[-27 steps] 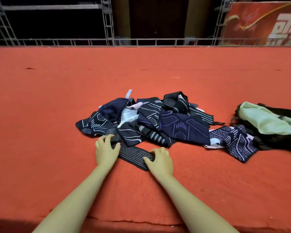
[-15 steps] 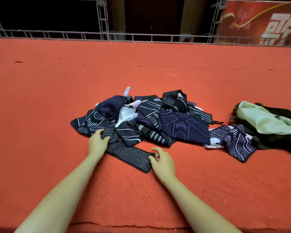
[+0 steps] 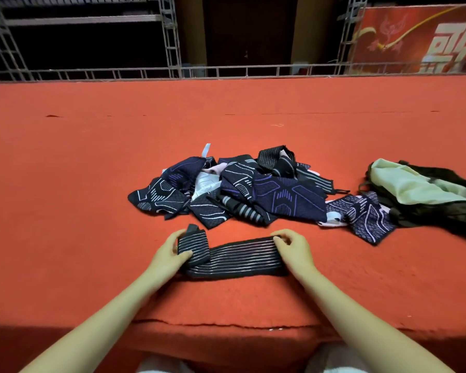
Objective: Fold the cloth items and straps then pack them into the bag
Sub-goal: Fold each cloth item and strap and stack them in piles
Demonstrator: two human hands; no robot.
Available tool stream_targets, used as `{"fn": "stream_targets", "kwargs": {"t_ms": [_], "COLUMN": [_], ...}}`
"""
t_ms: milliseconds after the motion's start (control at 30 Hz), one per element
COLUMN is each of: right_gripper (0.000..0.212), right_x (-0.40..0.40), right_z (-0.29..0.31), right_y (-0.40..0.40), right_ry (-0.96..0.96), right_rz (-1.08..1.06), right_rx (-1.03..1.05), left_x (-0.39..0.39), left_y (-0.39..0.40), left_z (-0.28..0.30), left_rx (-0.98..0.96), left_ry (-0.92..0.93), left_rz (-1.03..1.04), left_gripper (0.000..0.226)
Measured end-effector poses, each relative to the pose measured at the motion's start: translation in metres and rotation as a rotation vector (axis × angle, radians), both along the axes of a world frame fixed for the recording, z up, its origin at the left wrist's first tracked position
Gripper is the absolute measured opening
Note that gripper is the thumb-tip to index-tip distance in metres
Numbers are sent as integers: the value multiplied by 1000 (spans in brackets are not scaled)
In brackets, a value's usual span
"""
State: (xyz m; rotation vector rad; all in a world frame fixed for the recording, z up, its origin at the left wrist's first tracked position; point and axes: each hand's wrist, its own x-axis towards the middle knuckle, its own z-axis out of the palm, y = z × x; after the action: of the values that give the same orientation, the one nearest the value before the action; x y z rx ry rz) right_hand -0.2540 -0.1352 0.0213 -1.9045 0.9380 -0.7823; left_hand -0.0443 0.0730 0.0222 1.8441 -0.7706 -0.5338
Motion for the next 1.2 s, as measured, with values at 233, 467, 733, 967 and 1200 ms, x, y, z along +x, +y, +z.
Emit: {"fn": "stream_targets", "kwargs": {"t_ms": [233,467,733,967,1200], "right_gripper": [21,25,54,32,25], "right_x": [-61,-84,-80,-78,-37], "right_z": [15,-4,-25,-24,-9], "right_y": [-34,-42,-16,-18,15], "right_ry": [49,420,562,625,479], "right_rz": [-135,-168,-167,-194,54], "right_rx": [-9,-126,-452,-486,-701], "left_x": [-51,-78,-87,-47,-19], "left_y": [-29,-52,-83,-41,-3], "left_z": [-4,-5,1,17,-1], "left_rx": [79,211,480,20,372], "left_ry": [-94,-760,-890,-527,-571], "left_rz": [-162,-153,-204,146,216], "left_gripper": [44,51,54,30,37]}}
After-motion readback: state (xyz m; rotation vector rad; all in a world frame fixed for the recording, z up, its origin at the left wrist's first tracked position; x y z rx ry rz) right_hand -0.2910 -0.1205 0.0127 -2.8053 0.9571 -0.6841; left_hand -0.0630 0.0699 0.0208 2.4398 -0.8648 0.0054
